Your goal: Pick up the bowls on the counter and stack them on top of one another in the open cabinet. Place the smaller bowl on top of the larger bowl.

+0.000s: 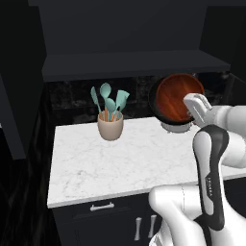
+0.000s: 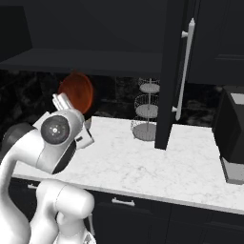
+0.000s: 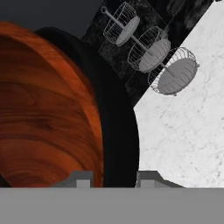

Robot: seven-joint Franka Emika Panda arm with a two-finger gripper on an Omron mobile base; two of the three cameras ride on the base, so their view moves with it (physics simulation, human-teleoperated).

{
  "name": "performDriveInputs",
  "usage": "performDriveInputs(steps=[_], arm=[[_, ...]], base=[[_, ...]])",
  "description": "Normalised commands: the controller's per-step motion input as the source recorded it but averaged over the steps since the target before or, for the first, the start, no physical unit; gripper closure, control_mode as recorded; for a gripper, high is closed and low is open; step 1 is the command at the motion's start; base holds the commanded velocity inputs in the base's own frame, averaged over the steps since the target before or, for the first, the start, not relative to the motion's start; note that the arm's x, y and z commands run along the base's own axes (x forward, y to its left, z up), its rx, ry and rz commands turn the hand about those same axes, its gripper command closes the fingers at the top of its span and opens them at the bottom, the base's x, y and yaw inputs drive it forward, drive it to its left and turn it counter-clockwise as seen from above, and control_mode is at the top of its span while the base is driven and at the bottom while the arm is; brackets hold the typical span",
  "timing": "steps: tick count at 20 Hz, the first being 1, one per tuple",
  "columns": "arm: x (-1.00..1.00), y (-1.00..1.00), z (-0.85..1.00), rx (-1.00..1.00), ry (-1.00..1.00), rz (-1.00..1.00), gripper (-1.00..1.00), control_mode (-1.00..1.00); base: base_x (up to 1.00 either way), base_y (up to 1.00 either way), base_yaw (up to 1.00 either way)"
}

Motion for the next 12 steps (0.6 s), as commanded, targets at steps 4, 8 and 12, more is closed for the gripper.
performDriveInputs(steps=[4, 8, 12], arm=[[-0.01, 0.0, 1.0, 0.14, -0.27, -0.18, 1.0, -1.0], [0.13, 0.0, 1.0, 0.16, -0.06, -0.18, 1.0, -1.0], [0.85, 0.0, 1.0, 0.14, 0.21, -0.11, 1.0, -1.0]], base=[[0.0, 0.0, 0.0], [0.0, 0.0, 0.0], [0.0, 0.0, 0.0]])
